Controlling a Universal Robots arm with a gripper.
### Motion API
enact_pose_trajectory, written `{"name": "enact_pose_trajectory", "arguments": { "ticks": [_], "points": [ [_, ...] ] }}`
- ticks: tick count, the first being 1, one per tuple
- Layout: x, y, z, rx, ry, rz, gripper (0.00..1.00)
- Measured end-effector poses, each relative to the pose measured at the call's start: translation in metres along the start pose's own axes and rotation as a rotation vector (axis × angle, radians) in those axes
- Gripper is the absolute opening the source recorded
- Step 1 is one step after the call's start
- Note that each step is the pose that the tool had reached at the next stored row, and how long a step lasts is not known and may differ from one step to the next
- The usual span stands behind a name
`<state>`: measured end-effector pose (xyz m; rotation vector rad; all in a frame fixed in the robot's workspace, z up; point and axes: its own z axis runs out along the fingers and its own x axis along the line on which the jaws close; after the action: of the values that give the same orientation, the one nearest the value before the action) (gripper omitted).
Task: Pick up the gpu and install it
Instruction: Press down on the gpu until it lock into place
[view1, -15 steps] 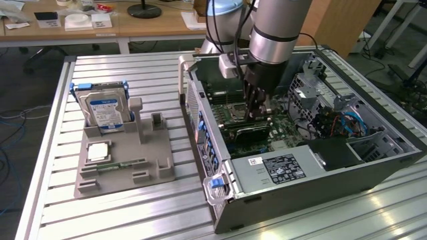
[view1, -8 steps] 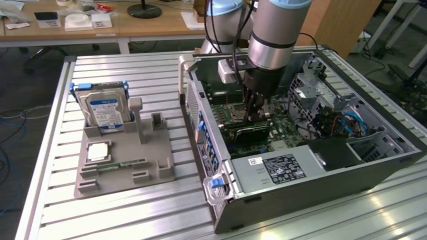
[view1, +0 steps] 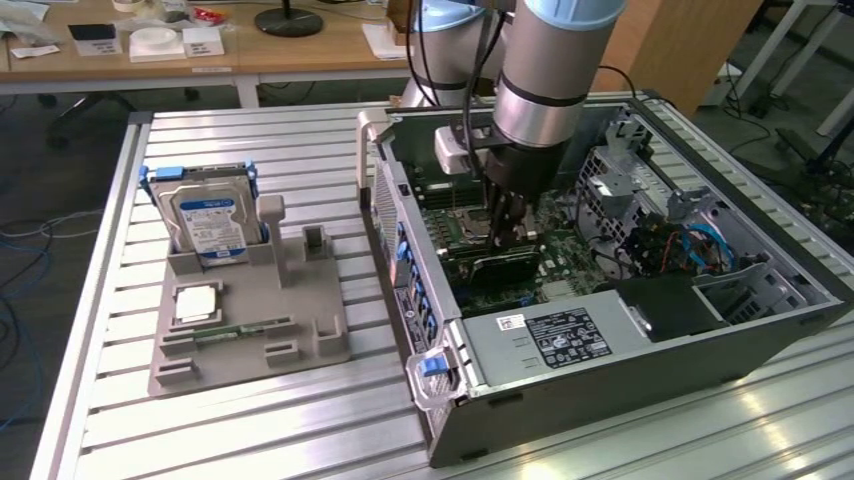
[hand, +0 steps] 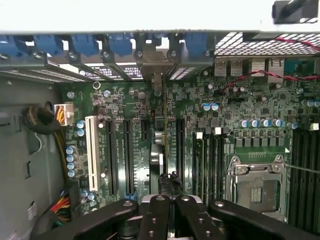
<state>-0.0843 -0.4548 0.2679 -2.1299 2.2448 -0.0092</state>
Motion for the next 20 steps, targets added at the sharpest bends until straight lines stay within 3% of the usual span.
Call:
{"name": "enact_pose_trajectory", "arguments": {
  "ticks": [20],
  "points": [
    [-0.0009, 0.0007, 0.0077, -0.0003, -0.0027, 0.000, 0.11]
  ]
}}
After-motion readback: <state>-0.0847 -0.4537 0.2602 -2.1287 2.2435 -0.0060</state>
